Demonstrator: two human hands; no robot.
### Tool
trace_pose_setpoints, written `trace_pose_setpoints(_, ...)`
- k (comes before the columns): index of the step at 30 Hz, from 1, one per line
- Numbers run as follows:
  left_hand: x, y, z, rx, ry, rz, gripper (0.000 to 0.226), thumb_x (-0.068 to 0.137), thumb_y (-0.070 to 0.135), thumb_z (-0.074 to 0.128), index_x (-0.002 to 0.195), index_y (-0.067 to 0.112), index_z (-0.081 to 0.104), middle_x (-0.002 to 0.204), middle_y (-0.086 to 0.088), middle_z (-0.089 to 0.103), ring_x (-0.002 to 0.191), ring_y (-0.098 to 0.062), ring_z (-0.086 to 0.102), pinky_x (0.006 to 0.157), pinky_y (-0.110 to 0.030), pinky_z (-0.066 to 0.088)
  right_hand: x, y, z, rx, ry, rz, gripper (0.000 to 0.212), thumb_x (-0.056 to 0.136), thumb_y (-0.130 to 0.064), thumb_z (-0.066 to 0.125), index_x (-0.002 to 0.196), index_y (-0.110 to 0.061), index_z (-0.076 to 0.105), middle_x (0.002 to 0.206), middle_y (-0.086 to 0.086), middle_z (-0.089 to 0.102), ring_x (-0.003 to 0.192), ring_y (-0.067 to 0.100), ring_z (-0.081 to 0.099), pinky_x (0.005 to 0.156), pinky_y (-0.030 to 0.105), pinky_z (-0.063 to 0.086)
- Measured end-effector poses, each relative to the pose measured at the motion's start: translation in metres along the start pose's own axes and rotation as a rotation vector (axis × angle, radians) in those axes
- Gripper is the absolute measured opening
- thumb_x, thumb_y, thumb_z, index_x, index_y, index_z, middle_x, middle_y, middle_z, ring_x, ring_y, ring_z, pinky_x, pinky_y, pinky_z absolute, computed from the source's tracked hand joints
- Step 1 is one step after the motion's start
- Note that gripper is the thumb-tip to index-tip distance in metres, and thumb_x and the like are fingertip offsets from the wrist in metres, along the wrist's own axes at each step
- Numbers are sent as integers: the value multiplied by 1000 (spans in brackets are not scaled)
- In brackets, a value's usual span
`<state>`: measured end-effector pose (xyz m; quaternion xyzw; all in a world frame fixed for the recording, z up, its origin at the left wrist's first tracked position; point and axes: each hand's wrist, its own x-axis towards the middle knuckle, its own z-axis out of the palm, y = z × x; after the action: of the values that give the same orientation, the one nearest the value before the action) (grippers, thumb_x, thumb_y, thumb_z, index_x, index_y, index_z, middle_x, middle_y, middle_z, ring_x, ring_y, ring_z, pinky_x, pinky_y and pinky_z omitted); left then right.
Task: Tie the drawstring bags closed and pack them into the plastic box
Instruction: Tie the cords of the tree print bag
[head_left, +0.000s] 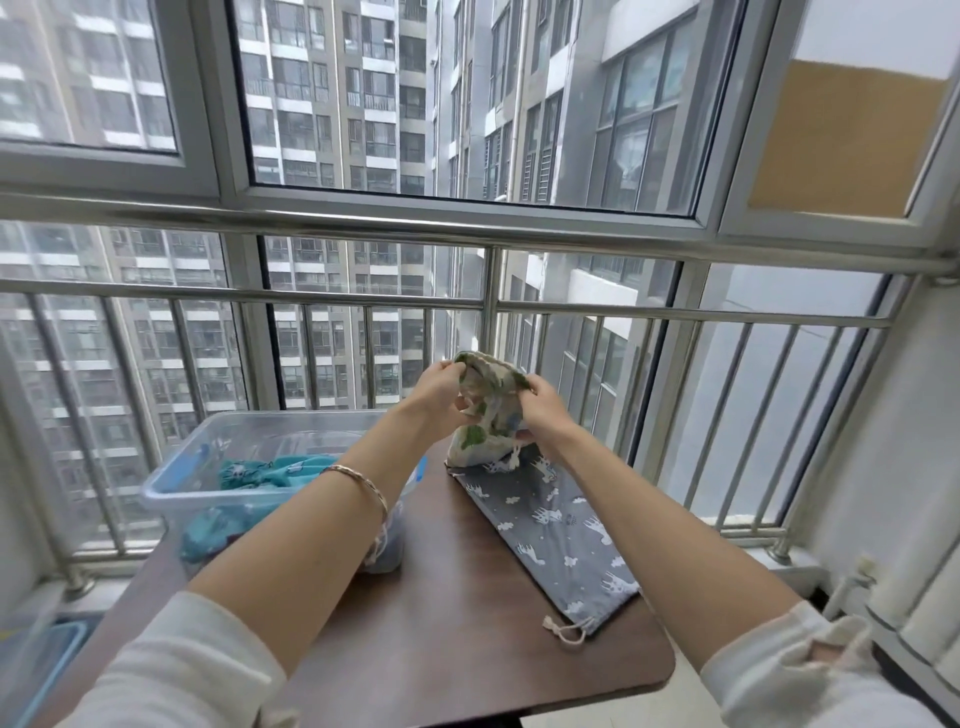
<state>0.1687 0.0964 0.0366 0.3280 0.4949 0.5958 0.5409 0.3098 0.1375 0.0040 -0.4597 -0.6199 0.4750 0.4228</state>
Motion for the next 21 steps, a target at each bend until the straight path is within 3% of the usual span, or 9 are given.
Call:
trace_pose_setpoints(5, 5, 6, -1, -27, -8, 2, 22, 102, 23, 39, 117, 9, 47, 126, -17, 54, 114, -39, 54, 90, -62, 48, 16, -14, -1, 228, -67, 97, 28, 105, -13, 28, 119, -12, 51, 117, 15, 58, 104, 30, 57, 71, 46, 55)
trace_pose_setpoints(9, 9, 6, 4, 9, 92, 53, 19, 100, 22, 43, 114, 9, 45, 110, -12, 57, 101, -26, 58, 87, -50, 54, 32, -20, 3, 435, -113, 135, 30, 106, -11, 26, 111, -16, 54, 117, 18, 59, 114, 38, 53, 88, 60, 49)
trace_pose_setpoints(12, 14, -30, 10, 234, 222, 27, 41, 88, 29, 52, 122, 8, 46, 97, -7, 60, 82, -17, 57, 78, -34, 54, 43, -21, 4, 528, -92, 153, 31, 106, -8, 24, 117, -13, 53, 109, 18, 64, 110, 36, 56, 91, 58, 48)
trace_pose_setpoints(15, -8, -78, 21, 567, 1, -110, 37, 91, 25, 52, 122, 6, 47, 95, -5, 55, 82, -17, 50, 72, -26, 47, 47, -23, 7, 581, -91, 158, 32, 105, -6, 24, 124, -10, 49, 107, 18, 64, 105, 34, 58, 82, 53, 51)
trace_pose_setpoints(17, -19, -114, 24, 950, -283, -70, 36, 95, 27, 53, 127, 12, 47, 114, -4, 55, 109, -20, 49, 92, -26, 41, 46, -25, 9, 602, -90, 164, 31, 105, -6, 24, 125, -10, 48, 111, 19, 64, 105, 34, 59, 79, 53, 52)
trace_pose_setpoints(19, -24, -143, 20, 1316, -526, -12, 62, 97, 41, 48, 150, 19, 25, 153, -7, 33, 139, -24, 32, 113, -29, 27, 46, -28, 8, 620, -89, 160, 32, 105, -7, 25, 128, -9, 48, 121, 21, 62, 112, 36, 58, 80, 54, 53)
trace_pose_setpoints(21, -21, -164, 16, 1602, -588, -66, 67, 97, 53, 39, 153, 28, 13, 159, -11, 15, 146, -31, 16, 118, -41, 18, 45, -34, 6, 636, -96, 142, 33, 105, -8, 26, 128, -11, 49, 125, 21, 61, 118, 37, 56, 84, 57, 52)
